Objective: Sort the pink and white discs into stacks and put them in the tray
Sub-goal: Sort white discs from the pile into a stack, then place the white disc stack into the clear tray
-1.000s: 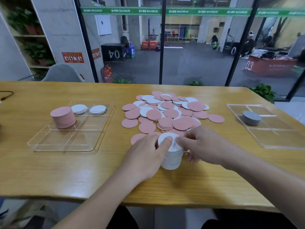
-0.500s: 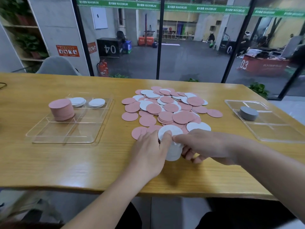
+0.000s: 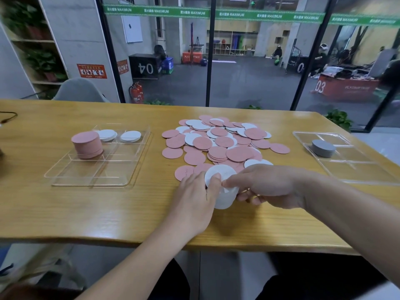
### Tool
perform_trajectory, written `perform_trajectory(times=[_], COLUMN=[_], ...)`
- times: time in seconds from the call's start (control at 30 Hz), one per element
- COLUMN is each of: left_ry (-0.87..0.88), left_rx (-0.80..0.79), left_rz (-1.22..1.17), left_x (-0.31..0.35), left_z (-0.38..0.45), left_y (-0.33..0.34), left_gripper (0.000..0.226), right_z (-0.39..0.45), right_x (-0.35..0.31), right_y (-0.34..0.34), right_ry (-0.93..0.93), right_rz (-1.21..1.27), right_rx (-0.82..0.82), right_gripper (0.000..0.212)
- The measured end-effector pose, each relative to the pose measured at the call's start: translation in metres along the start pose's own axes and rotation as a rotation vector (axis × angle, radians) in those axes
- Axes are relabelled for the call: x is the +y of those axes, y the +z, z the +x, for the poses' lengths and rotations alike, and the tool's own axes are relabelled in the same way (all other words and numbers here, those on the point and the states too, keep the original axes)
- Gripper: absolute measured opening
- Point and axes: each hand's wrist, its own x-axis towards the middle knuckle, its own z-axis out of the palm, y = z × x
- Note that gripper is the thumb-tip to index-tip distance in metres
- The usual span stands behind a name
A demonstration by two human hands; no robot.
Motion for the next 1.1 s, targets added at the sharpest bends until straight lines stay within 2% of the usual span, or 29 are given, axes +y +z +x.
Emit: perform_trajectory(times=[0.13,0.23,0.3,0.33,0.47,0.57,0.63,0.73,0.93,1.1], left_ry=[0.014,-0.045,-0.093,-0.062,0.136,0.118,0.078,0.060,0.059,0.075], left_rx=[-0.033,-0.173,-0.238,-0.227,-0.143,-0.153,-0.197,-0.254,-0.311,-0.381], left_rz=[-0.039,-0.312,-0.514,-0.490,-0.276,-0.175,-0.052,0.154,0.220,0.204], left_x=[0.003,-0.005,-0.012,-0.015,-0.017,-0.016,-0.014,-0.002,-0.008,-0.009], left_z=[-0.005,-0.001,0.002,0.002,-0.008,-0.015,-0.019,-0.025,-0.018,-0.017], left_y=[-0.008,-0.025,-0.039,-0.043,-0.041,-0.040,-0.038,-0.029,-0.025,-0.030], left_gripper=[0.046,0.034,0.065,0.075,0.071,0.080,0.100,0.113,0.113,0.100], right_z=[-0.002,-0.006,-0.010,-0.010,-0.008,-0.008,-0.005,0.005,0.012,0.012], right_x=[0.005,0.019,0.026,0.031,0.052,0.060,0.061,0.065,0.072,0.071], right_y=[0.001,0.012,0.020,0.023,0.034,0.041,0.046,0.050,0.049,0.045], right_ry=[-0.049,-0.246,-0.443,-0.519,-0.631,-0.679,-0.707,-0.686,-0.685,-0.685], right_rz=[0.005,0.080,0.055,-0.026,-0.227,-0.303,-0.359,-0.501,-0.591,-0.597], right_rx=[0.042,0.158,0.218,0.250,0.359,0.325,0.304,0.311,0.320,0.301], right_gripper=[0.049,0.046,0.039,0.045,0.077,0.075,0.067,0.080,0.091,0.095])
